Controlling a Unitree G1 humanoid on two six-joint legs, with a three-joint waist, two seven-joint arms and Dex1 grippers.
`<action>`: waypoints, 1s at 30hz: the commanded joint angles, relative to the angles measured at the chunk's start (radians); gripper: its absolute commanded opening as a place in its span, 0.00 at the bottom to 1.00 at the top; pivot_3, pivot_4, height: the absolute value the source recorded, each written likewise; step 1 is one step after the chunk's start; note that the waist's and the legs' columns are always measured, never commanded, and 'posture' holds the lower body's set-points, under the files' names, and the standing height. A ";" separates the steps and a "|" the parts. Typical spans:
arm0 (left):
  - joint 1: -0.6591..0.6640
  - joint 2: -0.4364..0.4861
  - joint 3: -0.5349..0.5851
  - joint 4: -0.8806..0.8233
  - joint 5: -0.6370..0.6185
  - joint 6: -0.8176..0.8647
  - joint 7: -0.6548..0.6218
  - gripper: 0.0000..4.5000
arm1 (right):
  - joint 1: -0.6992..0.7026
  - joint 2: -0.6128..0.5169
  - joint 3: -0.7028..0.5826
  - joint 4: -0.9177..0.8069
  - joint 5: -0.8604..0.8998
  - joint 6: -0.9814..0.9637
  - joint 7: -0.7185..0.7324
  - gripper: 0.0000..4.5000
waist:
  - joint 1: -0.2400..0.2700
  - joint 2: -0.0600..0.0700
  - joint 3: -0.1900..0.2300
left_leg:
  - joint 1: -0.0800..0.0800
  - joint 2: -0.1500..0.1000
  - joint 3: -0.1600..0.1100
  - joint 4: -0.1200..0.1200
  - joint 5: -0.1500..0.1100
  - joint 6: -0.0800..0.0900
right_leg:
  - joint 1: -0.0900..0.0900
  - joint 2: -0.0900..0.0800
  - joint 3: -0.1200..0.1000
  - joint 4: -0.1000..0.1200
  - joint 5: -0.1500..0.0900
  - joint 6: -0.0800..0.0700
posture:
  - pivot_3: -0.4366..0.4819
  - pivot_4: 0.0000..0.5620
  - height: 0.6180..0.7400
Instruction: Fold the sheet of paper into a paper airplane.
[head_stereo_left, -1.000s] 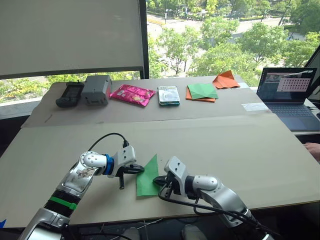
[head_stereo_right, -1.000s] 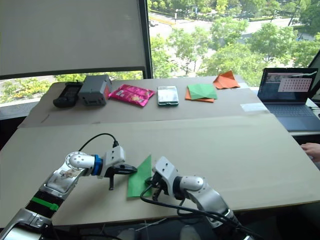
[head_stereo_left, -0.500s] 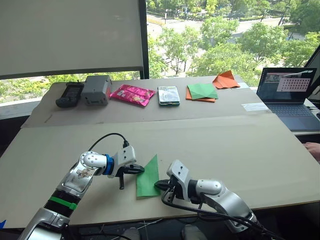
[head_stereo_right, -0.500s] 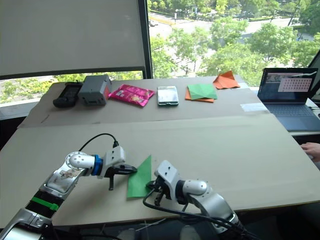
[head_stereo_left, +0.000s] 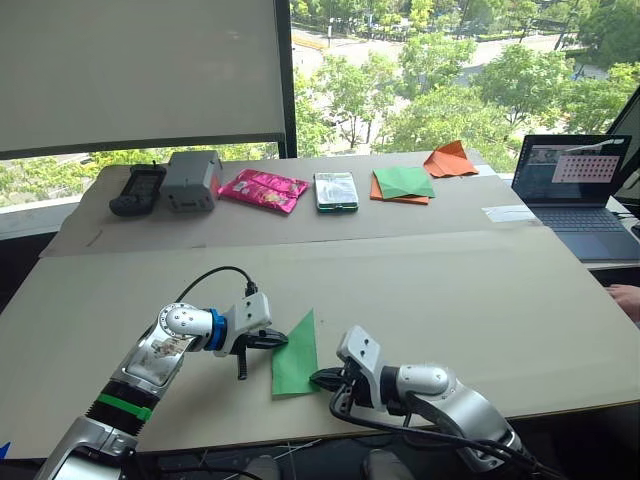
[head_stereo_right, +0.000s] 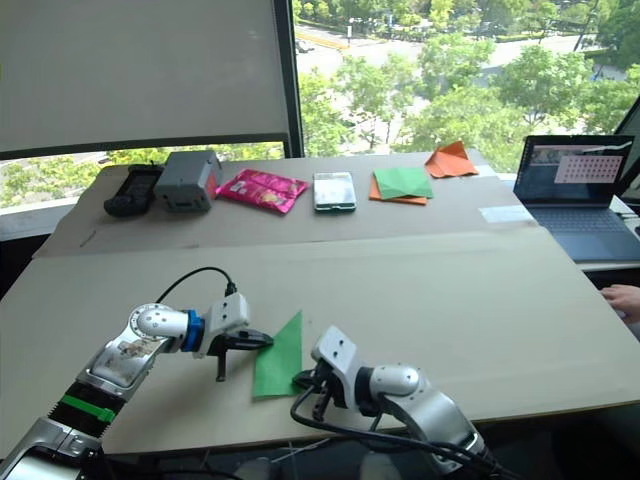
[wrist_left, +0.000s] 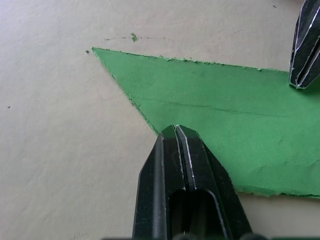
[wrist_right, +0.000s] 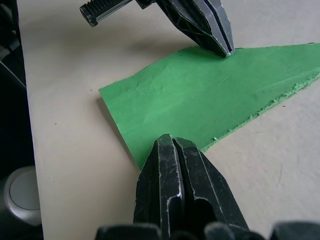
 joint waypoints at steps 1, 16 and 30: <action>0.026 0.019 -0.029 0.041 0.049 0.014 0.000 0.00 | 0.049 -0.039 0.076 0.061 -0.009 0.094 0.022 0.00 | 0.000 0.000 0.000 | 0.000 0.000 0.000 0.000 0.000 0.000 | 0.000 0.000 0.000 0.000 0.000 0.000 | 0.48 0.27 0.93; 0.024 0.018 -0.032 0.040 0.050 0.016 -0.001 0.00 | 0.046 -0.071 0.088 0.025 -0.001 0.091 0.038 0.00 | 0.000 0.000 0.000 | 0.001 0.000 0.000 0.000 -0.001 -0.001 | 0.000 0.000 0.000 -0.002 0.000 0.000 | 0.48 0.27 0.93; -0.018 0.014 0.123 -0.028 -0.098 0.037 -0.022 0.00 | 0.023 -0.088 -0.233 -0.364 0.071 -0.006 -0.062 0.00 | 0.002 -0.001 0.022 | -0.009 0.000 -0.001 0.000 -0.001 -0.001 | -0.012 0.001 -0.002 -0.005 0.000 0.000 | 0.48 0.27 0.93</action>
